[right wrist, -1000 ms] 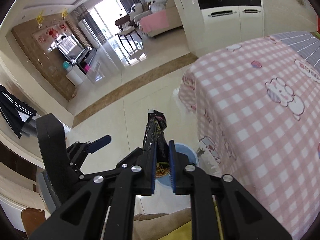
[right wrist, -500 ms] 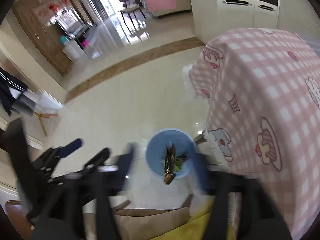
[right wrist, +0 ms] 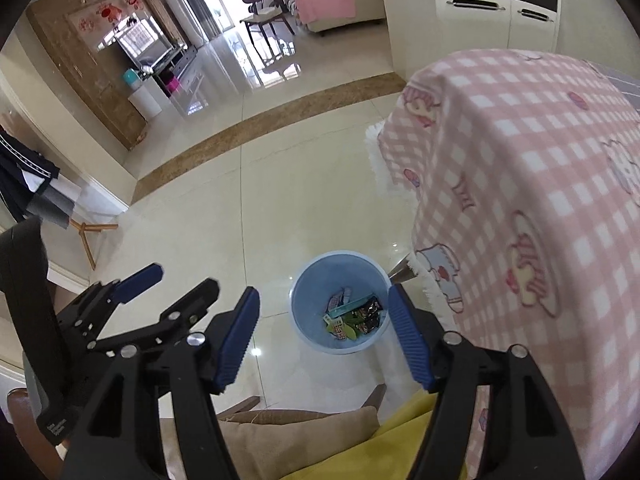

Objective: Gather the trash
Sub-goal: 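Move both tools back to the table and grasp the red-and-green cracker box with the right tool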

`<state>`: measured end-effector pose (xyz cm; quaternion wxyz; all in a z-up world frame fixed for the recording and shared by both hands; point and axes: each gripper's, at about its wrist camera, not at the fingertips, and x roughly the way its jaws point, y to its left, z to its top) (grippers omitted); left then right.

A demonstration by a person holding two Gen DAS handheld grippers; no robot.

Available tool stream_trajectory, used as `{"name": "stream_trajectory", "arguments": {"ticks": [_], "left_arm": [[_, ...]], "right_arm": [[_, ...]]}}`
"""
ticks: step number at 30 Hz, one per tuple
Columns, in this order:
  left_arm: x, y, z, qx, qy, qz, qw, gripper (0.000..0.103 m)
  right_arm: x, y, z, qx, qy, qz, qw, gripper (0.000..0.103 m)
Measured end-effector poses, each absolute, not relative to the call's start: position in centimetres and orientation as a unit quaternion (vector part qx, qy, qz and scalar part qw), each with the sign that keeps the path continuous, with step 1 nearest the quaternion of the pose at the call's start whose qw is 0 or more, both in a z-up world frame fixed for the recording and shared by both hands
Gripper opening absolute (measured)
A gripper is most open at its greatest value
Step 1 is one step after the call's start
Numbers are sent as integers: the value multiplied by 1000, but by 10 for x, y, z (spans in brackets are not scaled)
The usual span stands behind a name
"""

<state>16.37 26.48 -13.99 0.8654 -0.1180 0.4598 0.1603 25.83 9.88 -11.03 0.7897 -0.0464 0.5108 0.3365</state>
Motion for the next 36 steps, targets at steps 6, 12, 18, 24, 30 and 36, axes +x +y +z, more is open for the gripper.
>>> {"name": "stream_trajectory", "arguments": {"ticks": [6, 12, 18, 24, 30, 36], "left_arm": [[169, 229, -97, -95, 423, 145, 889, 75], [170, 183, -50, -60, 375, 114, 918, 75], [178, 133, -22, -41, 344, 43, 937, 78], [197, 66, -13, -16, 343, -48, 938, 78], [210, -17, -13, 19, 352, -143, 925, 81], [215, -88, -29, 44, 376, -221, 899, 82]], "right_arm": [[248, 63, -78, -4, 489, 347, 800, 66], [234, 3, -35, 27, 423, 315, 849, 66], [223, -77, -4, 83, 373, 243, 892, 76], [200, -184, 7, 109, 322, 49, 939, 96], [184, -286, -12, 156, 322, -121, 926, 98], [183, -344, -49, 168, 362, -211, 892, 98]]}}
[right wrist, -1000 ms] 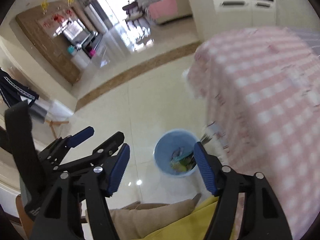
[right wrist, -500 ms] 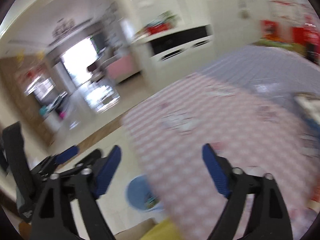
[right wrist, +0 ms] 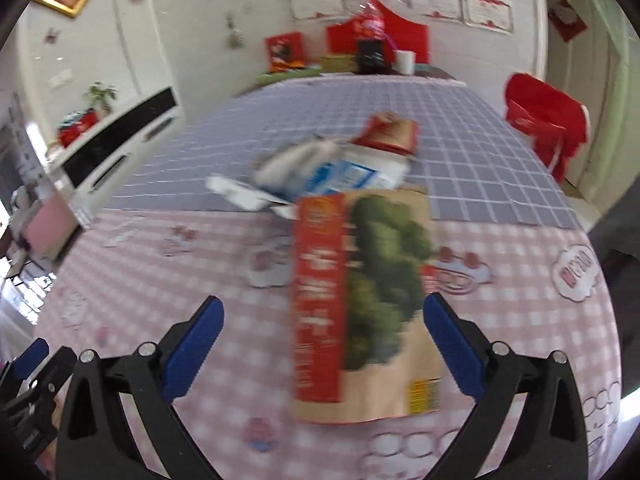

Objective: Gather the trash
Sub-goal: 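Move both tools back to the table and grasp the red-and-green cracker box with the right tool, then grasp the clear plastic sheet with the left tool while the right tool holds the cracker box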

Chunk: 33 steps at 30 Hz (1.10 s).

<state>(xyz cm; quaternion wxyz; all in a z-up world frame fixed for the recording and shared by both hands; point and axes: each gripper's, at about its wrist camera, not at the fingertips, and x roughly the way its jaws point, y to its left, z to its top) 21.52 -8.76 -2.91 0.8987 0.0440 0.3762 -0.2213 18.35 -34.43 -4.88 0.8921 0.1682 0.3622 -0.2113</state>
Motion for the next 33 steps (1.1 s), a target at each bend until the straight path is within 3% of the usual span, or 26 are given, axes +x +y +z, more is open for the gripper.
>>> {"name": "stream_trajectory", "arguments": {"ticks": [11, 15, 18, 33], "left_arm": [[223, -122, -45, 66, 405, -256, 875, 82], [233, -116, -47, 58, 418, -245, 873, 82], [240, -111, -46, 57, 419, -237, 875, 82], [342, -142, -10, 50, 432, -242, 867, 87]], "right_arm": [[207, -360, -79, 151, 419, -234, 864, 98], [216, -377, -95, 192, 439, -243, 843, 98], [213, -382, -91, 197, 421, -240, 852, 91], [194, -387, 11, 112, 315, -239, 912, 90]]}}
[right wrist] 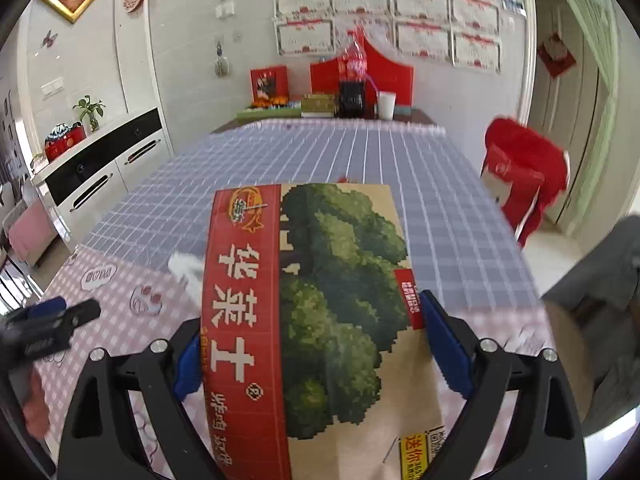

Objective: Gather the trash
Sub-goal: 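Grasp the clear plastic sheet with the left tool while the right tool holds the cracker box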

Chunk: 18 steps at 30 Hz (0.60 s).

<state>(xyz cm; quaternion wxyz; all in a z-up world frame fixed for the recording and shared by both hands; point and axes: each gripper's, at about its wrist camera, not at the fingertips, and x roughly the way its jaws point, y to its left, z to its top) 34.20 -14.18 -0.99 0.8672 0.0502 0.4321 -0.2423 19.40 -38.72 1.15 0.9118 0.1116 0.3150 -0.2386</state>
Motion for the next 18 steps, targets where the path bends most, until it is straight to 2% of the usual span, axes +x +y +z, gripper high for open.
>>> {"name": "stream_trajectory", "arguments": {"ticks": [9, 15, 17, 18], "left_arm": [[452, -154, -43, 35, 481, -154, 862, 87], [486, -160, -64, 28, 503, -127, 855, 87], [493, -165, -71, 50, 507, -124, 852, 71], [499, -166, -75, 56, 512, -127, 848, 53]], "right_arm": [[242, -425, 31, 85, 329, -251, 906, 90], [273, -438, 25, 72, 349, -246, 901, 90], [280, -441, 23, 74, 351, -241, 902, 90], [283, -442, 22, 75, 352, -239, 902, 90]]}}
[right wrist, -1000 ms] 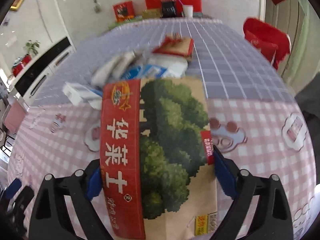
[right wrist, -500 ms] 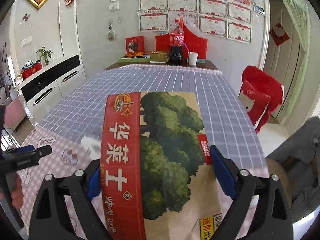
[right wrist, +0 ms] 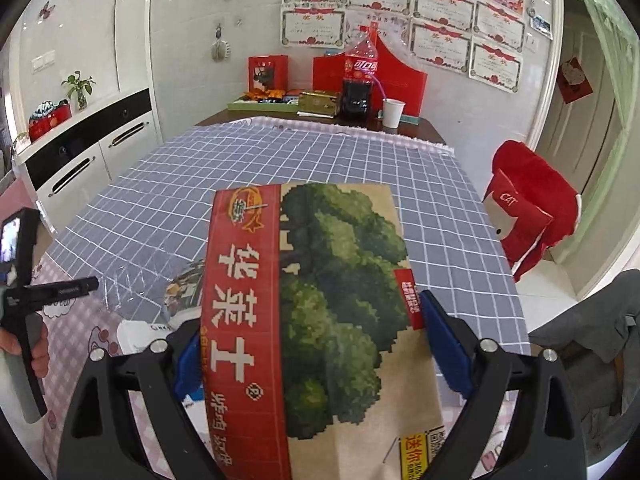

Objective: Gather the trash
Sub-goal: 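Grasp the clear plastic sheet with the left tool while the right tool holds the cracker box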

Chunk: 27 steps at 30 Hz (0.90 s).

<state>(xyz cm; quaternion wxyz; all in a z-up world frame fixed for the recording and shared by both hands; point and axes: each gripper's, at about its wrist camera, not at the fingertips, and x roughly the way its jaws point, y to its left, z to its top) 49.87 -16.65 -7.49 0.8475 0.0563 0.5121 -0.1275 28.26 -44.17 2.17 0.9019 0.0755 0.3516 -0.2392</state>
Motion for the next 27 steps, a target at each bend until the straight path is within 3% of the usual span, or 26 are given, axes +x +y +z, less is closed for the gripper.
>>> {"name": "stream_trajectory", "arguments": {"ticks": [1, 3, 4, 16, 27], "left_arm": [[500, -167, -74, 62, 504, -125, 853, 39], [502, -168, -74, 61, 496, -130, 856, 26], [504, -169, -73, 57, 497, -130, 856, 12], [437, -119, -28, 3, 410, -105, 906, 5], [359, -42, 13, -3, 359, -84, 930, 5]], "right_arm": [[284, -442, 20, 76, 352, -239, 902, 90], [287, -443, 18, 78, 353, -235, 902, 90], [288, -443, 17, 79, 353, -234, 902, 90], [251, -430, 26, 106, 330, -220, 912, 90], [232, -354, 44, 97, 307, -147, 935, 90]]}}
